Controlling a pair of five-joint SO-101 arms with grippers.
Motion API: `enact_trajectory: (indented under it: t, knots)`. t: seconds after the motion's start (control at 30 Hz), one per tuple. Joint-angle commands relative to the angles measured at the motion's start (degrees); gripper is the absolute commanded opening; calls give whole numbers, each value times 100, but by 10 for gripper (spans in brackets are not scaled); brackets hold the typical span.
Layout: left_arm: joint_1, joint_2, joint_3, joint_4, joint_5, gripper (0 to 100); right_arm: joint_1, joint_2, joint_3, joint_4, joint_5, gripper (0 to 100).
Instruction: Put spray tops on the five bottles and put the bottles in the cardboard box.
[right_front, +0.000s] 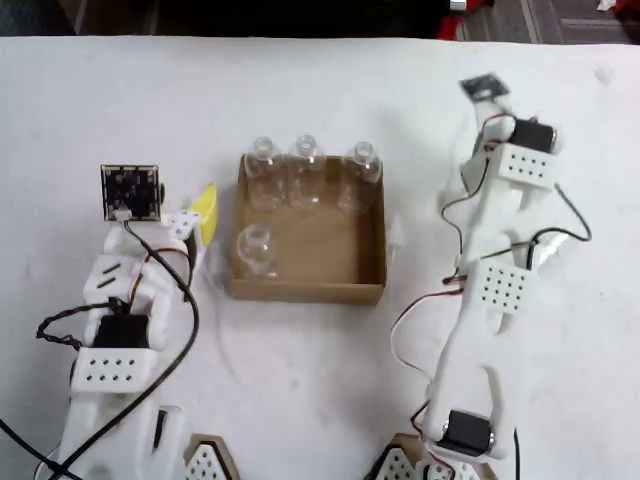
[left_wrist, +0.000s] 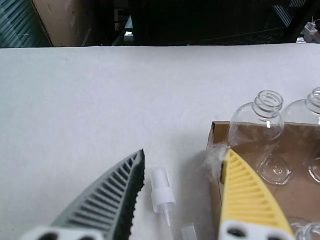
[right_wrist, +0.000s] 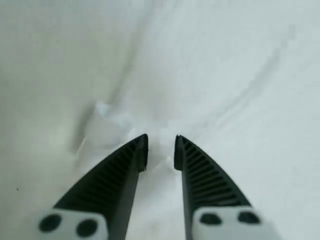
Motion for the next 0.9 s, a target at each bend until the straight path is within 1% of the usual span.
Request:
enact_trajectory:
  t: [0.0,0.13,0.2,0.23,0.43,0.6,0.77,0.87]
  knots:
    - [22,-101,-26,-132,70,237,119,-1130,-158,189,-255,95]
    - [22,-101,-26,-132,70,237,259,-1965,193,215,-246,221]
    - [22,-101,-26,-132,70,237,268,-2615,800,215,-141,245]
    - [22,-101,-26,-132,70,237,259,-2985,1240,215,105,240]
    - [22,-101,-18,-114,70,237,215,-5798,4870,171,1908,190]
    - [22,-101,-18,-105,70,237,435,-8004,7376,-57,3763,177]
    - [13,-101,-18,-105,70,237,576,-9490,9873,-409,5802,178]
    - [13,-101,-18,-105,70,237,708,-10202,11007,-611,6884,180]
